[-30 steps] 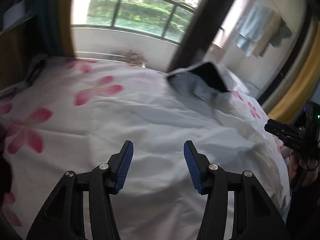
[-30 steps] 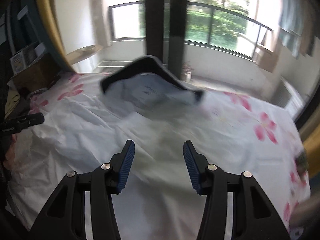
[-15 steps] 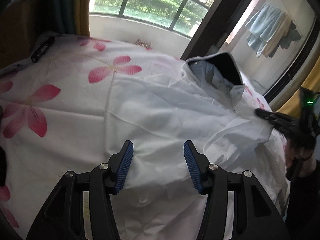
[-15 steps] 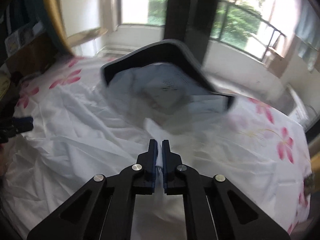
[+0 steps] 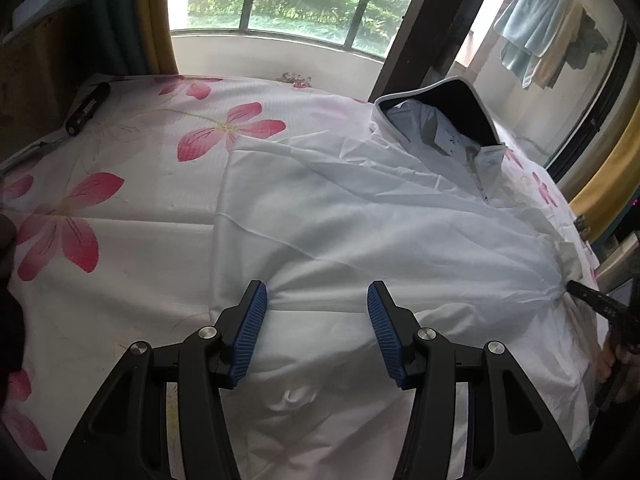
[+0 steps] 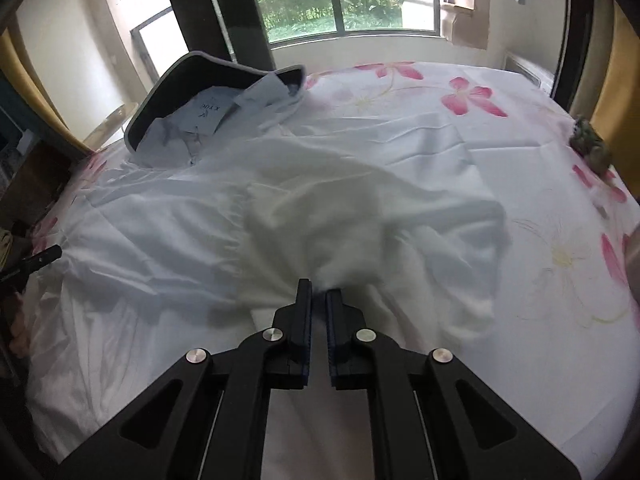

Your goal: Fold large clothes

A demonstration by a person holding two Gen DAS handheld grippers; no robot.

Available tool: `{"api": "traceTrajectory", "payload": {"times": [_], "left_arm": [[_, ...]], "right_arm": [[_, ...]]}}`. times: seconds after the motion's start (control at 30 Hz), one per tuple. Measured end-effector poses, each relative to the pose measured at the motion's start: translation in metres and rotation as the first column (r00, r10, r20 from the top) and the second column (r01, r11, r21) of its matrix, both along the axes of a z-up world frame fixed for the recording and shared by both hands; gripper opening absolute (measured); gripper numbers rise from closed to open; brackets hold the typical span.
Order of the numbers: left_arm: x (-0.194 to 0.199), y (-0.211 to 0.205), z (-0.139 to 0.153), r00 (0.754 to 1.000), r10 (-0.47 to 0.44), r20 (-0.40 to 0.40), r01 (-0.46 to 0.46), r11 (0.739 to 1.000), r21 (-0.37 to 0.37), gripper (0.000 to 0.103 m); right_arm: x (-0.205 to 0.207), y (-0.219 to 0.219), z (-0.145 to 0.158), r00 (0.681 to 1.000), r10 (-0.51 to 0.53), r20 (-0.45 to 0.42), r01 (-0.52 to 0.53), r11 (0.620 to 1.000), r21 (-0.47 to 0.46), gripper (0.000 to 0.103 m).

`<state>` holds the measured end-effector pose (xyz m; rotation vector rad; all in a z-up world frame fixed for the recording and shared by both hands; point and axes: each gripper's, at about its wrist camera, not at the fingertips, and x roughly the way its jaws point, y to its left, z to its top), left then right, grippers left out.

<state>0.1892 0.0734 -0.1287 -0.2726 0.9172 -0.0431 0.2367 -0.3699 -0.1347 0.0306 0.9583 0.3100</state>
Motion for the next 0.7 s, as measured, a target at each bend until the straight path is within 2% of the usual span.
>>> {"api": "traceTrajectory", "payload": {"times": [0.07,0.1,0.17,0.2,0.23,0.37,0.4,0.47,0.5,0.53,0.57,0.6,0.7], "left_arm": [[-0.002,0.003,0.004,1.0,0.012,0.0,-0.012,1.0,0.005,0.055],[-0.002,0.004,0.006,1.0,0.016,0.006,-0.016,1.0,0.008,0.055],[-0.003,0.008,0.013,1.0,0.025,0.02,-0.025,0.999,0.02,0.055],[-0.003,0.009,0.015,0.999,0.029,0.025,-0.03,0.999,0.023,0.055],[-0.003,0.012,0.017,0.999,0.036,0.026,-0.037,0.999,0.026,0.055],[-0.001,0.019,0.021,0.998,0.048,0.042,-0.05,0.998,0.041,0.055],[0.0,0.02,0.02,0.998,0.049,0.047,-0.051,0.998,0.047,0.055],[0.004,0.022,0.016,0.998,0.045,0.043,-0.048,0.997,0.065,0.055],[0.007,0.022,0.012,0.999,0.042,0.034,-0.045,0.996,0.076,0.055],[0.009,0.022,0.01,0.999,0.037,0.029,-0.039,0.996,0.083,0.044],[0.011,0.021,0.006,0.999,0.031,0.019,-0.032,0.995,0.095,0.034],[0.013,0.021,0.002,1.0,0.028,0.003,-0.028,0.994,0.103,0.016],[0.013,0.023,0.0,1.0,0.023,0.01,-0.024,0.994,0.106,0.004]], "right_arm": [[0.0,-0.006,0.009,1.0,0.005,0.029,-0.005,1.0,-0.016,0.01],[0.001,-0.005,0.013,0.999,0.012,0.046,-0.011,1.0,-0.022,0.015],[0.008,-0.007,0.022,0.997,0.034,0.073,-0.031,0.999,-0.038,0.038],[0.013,-0.007,0.024,0.996,0.041,0.083,-0.037,0.998,-0.045,0.058],[0.02,-0.007,0.026,0.995,0.042,0.094,-0.037,0.998,-0.051,0.067],[0.038,-0.007,0.023,0.994,0.062,0.087,-0.057,0.997,-0.06,0.067],[0.04,-0.006,0.021,0.994,0.074,0.079,-0.069,0.996,-0.058,0.066],[0.044,0.003,0.012,0.992,0.117,0.043,-0.113,0.99,-0.08,0.04],[0.044,0.007,0.008,0.992,0.123,0.028,-0.12,0.988,-0.102,0.017],[0.043,0.009,0.006,0.992,0.123,0.027,-0.119,0.985,-0.125,0.008],[0.04,0.012,0.006,0.991,0.13,0.041,-0.123,0.982,-0.146,0.006],[0.036,0.014,0.008,0.989,0.135,0.054,-0.125,0.979,-0.159,0.002],[0.028,0.016,0.026,0.985,0.128,0.118,-0.105,0.977,-0.188,0.002]]}}
